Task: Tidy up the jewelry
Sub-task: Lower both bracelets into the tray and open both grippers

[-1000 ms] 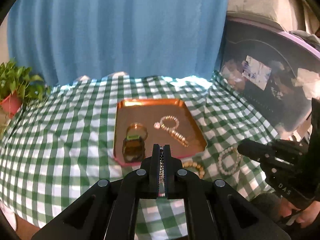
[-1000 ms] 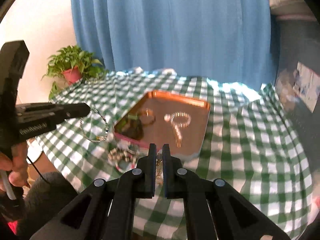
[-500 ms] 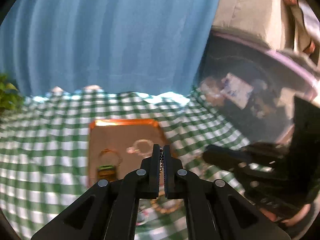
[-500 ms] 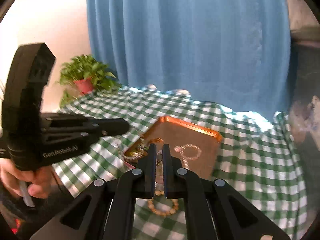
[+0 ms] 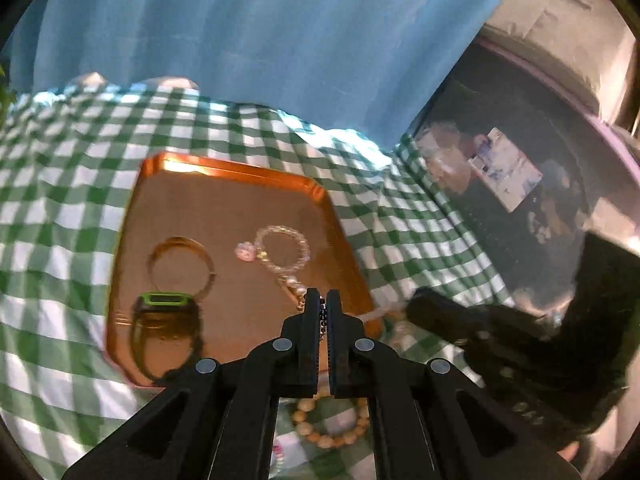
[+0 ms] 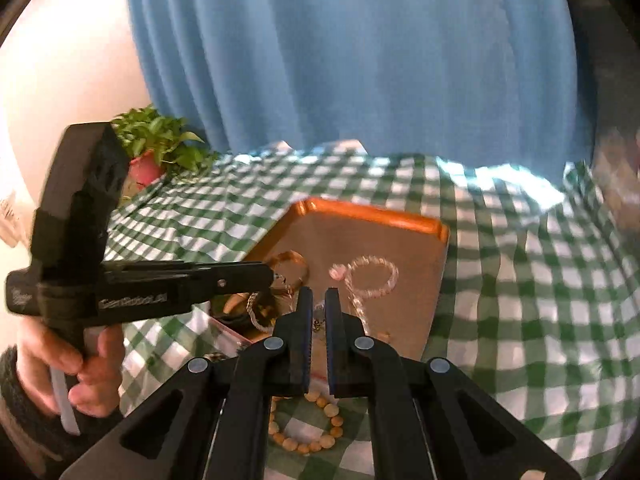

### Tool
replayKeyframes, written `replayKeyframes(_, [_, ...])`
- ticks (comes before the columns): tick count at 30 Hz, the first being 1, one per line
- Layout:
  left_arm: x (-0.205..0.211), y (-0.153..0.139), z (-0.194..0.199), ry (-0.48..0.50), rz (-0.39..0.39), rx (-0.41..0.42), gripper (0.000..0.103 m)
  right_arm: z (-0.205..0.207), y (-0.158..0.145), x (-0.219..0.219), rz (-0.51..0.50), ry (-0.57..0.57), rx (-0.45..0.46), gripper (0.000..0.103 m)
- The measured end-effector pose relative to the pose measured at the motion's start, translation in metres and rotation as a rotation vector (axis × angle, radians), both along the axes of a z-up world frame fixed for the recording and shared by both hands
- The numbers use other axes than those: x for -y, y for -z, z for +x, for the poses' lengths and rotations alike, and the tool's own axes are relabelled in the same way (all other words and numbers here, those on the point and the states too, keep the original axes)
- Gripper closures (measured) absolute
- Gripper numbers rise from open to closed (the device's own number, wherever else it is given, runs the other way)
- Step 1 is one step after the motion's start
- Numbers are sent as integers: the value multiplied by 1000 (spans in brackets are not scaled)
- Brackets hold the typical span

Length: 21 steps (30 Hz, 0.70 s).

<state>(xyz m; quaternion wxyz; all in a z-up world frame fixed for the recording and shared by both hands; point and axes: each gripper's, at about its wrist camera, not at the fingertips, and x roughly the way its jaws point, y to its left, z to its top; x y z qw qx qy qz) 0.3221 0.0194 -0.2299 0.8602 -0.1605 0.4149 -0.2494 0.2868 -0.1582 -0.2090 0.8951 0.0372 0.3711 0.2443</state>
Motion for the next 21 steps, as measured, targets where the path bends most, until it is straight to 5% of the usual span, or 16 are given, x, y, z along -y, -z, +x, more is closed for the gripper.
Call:
replayKeyframes(5, [-7, 2, 9, -6, -93, 0, 100, 17, 20, 2, 53, 29, -37, 98])
replayKeyframes(13, [17, 56, 13, -49, 321, -65, 100, 31, 60, -4, 32, 10, -172, 98])
replayKeyframes(16, [26, 70, 9, -51, 403, -50, 100, 27, 72, -4, -13, 38, -196, 98])
replayKeyframes(21, [26, 74, 6, -68, 413, -67, 94, 28, 84, -4, -95, 88, -225, 98])
